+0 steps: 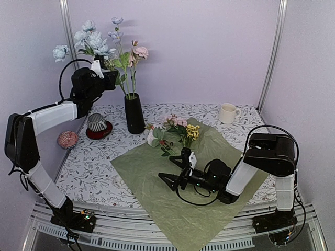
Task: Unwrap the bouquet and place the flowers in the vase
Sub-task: Place the fake flower in the vase.
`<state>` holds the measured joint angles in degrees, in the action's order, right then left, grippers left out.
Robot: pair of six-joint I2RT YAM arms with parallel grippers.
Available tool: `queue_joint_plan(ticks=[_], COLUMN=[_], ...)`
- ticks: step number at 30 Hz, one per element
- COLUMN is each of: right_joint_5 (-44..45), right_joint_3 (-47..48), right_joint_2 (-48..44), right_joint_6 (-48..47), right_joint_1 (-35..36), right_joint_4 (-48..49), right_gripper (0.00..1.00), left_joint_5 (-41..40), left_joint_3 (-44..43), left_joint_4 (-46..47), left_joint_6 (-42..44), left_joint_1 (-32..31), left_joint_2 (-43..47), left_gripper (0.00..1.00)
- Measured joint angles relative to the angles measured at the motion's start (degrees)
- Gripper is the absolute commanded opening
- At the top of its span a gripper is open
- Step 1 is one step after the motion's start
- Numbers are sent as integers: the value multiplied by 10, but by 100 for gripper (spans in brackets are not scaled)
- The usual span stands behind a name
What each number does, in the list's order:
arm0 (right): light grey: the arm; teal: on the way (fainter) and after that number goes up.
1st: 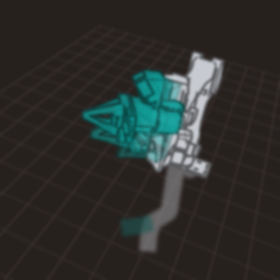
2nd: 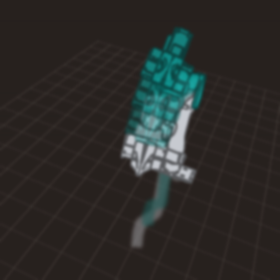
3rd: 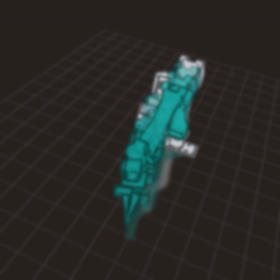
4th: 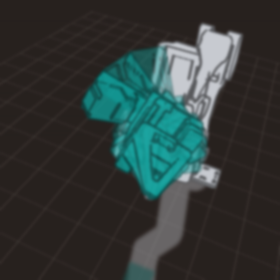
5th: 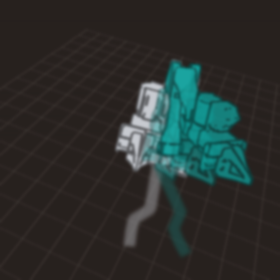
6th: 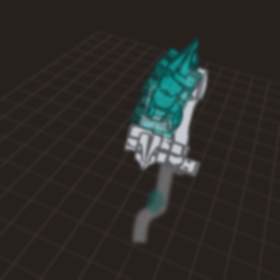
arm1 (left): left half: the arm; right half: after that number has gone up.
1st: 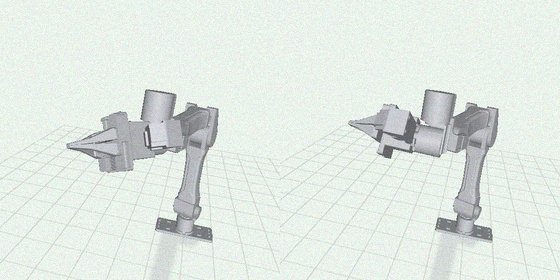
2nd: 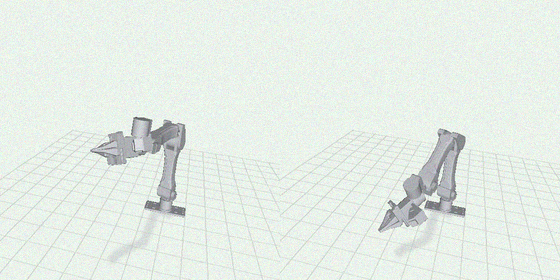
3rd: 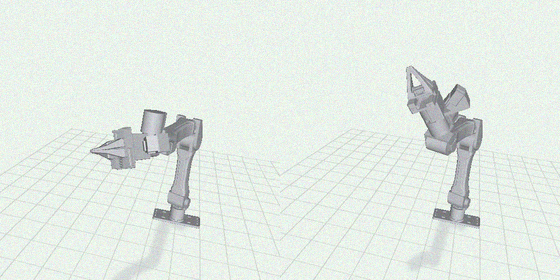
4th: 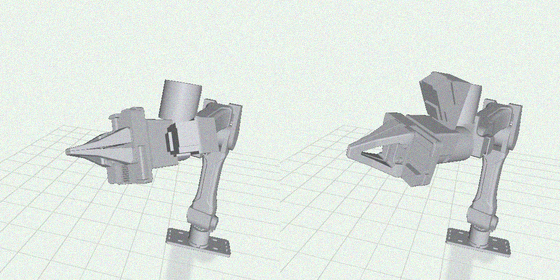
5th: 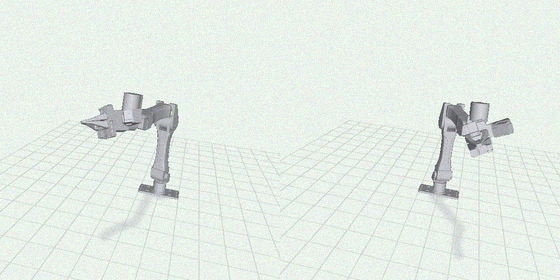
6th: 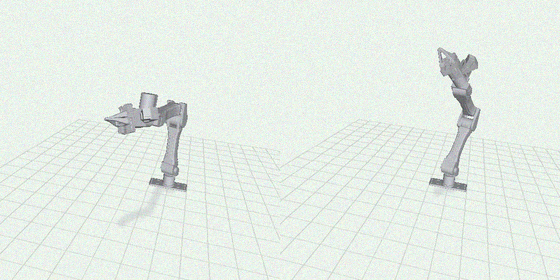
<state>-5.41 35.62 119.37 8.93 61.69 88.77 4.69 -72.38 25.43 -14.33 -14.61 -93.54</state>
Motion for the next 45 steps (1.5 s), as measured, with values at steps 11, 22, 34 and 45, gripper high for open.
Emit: queue_joint_plan(ticks=[11, 22, 34, 45], right_joint_5=[-9, -10, -10, -10], right_joint_3=[0, -1, -1, -1], right_joint_2=[0, 0, 0, 0], right_joint_6=[0, 0, 1, 1], right_joint_1=[-3, -3, -3, -3], right_joint_4=[0, 0, 0, 0], right_gripper=[99, 99, 99, 99], left_joint_5=[10, 23, 35, 50], left_joint_3=[56, 96, 139, 206], left_joint_4=[27, 15, 3, 3], left_joint_6=[7, 0, -14, -33], left_joint_1=[-11, -16, -18, -22], left_joint_2=[-14, -58, -22, 35], left_gripper=[2, 33, 83, 98])
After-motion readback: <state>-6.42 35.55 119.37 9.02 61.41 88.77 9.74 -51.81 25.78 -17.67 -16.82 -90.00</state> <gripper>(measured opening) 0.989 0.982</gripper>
